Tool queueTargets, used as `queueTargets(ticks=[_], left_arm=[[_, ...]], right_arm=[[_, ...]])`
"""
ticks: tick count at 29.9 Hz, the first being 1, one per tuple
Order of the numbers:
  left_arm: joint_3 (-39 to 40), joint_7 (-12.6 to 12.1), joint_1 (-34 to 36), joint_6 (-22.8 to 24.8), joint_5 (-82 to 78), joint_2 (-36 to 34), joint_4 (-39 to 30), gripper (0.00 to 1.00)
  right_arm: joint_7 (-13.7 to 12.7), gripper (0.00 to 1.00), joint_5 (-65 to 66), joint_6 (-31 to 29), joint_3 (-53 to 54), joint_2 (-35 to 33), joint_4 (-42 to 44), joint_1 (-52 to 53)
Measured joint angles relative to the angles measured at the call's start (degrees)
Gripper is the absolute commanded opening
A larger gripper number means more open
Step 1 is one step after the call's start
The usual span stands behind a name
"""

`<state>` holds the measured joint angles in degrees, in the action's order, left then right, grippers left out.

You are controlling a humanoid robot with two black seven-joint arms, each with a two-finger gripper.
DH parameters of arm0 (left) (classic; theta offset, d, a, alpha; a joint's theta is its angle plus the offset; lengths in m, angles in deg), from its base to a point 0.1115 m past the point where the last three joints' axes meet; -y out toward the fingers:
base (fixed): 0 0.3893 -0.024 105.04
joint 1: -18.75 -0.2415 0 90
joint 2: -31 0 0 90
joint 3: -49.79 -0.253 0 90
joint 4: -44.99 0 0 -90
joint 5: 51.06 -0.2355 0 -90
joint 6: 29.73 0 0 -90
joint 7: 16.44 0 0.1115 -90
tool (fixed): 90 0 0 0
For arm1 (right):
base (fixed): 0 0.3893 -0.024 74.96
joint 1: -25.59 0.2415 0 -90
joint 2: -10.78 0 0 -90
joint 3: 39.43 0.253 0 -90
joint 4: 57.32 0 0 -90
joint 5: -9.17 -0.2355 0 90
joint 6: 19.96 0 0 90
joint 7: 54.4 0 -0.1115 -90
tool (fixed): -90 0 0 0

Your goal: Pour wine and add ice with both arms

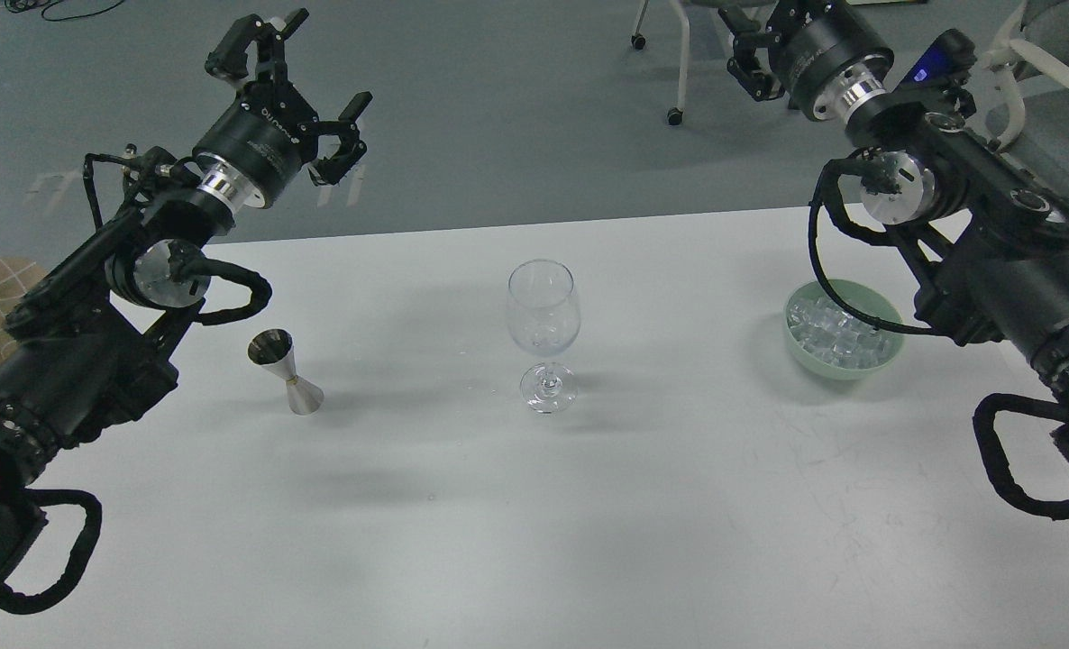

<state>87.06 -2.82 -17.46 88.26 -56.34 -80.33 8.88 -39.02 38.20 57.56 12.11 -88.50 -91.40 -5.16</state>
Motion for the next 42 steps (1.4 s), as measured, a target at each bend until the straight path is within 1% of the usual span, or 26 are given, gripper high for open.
queueTargets(ticks=[8,17,22,24,33,35,38,40,42], left_arm=[[0.03,-1.61,0.16,0.01,0.44,-0.06,-0.36,0.98],[1.26,-1.97,-0.20,0.01,0.54,-0.29,-0.45,0.98],[1.52,-3.91,-0.40,0.01,0.58,-0.37,-0.45,0.98],[1.55,-4.33,-0.43,0.01,0.62,-0.37,-0.45,0.98],[1.89,-4.35,-0.53,0.01,0.61,-0.46,-0.79,0.98],[2.59,-4.72,-0.97,0.01,0.68,-1.14,-2.34,0.98],[4.07,-5.76,-3.04,0.01,1.44,-3.75,-6.85,0.98],[5.19,-6.74,-4.69,-0.37,2.43,-6.12,-10.99,0.98],[6.13,-8.15,-7.37,-2.31,4.31,-9.34,-15.95,0.98]], right_arm=[[0.00,1.00,-0.02,0.04,0.14,-0.03,-0.03,-0.01],[0.00,1.00,0.07,0.33,0.12,-0.04,0.05,0.07],[0.00,1.00,0.07,0.35,0.08,-0.03,0.07,0.15],[-0.02,1.00,0.07,0.35,0.08,-0.04,0.07,0.21],[-0.13,1.00,0.07,0.35,0.05,-0.03,0.07,0.23],[-0.18,1.00,0.07,0.34,0.05,-0.04,0.07,0.24],[-0.30,1.00,0.02,0.36,0.01,-0.21,0.07,0.24],[-0.36,1.00,0.02,0.35,-0.03,-0.21,0.07,0.24],[-0.41,1.00,0.01,0.36,-0.03,-0.21,0.07,0.24]])
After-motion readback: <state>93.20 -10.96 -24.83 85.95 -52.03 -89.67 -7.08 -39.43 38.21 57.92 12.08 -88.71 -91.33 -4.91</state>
